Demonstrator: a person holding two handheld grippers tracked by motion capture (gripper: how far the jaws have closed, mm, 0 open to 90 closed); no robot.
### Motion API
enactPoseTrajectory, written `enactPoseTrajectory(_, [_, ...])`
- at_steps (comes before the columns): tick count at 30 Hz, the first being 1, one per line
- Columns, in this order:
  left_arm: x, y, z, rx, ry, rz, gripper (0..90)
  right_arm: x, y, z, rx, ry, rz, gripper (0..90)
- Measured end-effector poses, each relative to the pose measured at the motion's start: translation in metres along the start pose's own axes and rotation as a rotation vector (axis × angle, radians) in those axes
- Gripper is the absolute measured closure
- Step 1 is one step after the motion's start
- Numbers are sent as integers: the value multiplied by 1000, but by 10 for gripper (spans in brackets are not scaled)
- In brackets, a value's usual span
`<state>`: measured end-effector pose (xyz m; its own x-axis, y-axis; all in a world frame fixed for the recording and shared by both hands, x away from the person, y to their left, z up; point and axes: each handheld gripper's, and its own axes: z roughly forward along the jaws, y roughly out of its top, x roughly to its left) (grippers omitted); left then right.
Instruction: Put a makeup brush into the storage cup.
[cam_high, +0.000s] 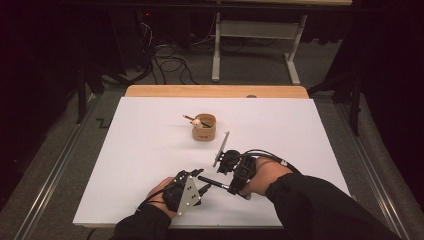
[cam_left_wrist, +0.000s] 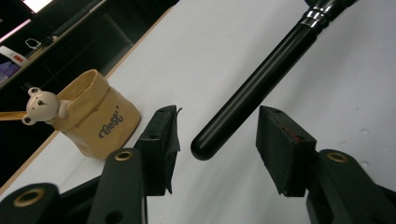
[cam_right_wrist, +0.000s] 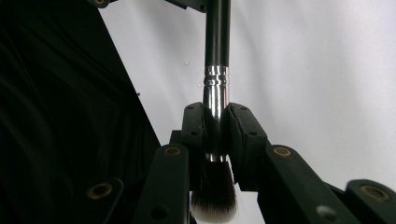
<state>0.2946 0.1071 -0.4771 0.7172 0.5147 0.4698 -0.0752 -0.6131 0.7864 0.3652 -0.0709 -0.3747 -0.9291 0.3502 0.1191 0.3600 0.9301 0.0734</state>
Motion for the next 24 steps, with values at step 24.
enactPoseTrajectory(24, [-1, 0, -1, 4, -3, 25, 592, 0, 6, 0, 24, 5, 6, 783])
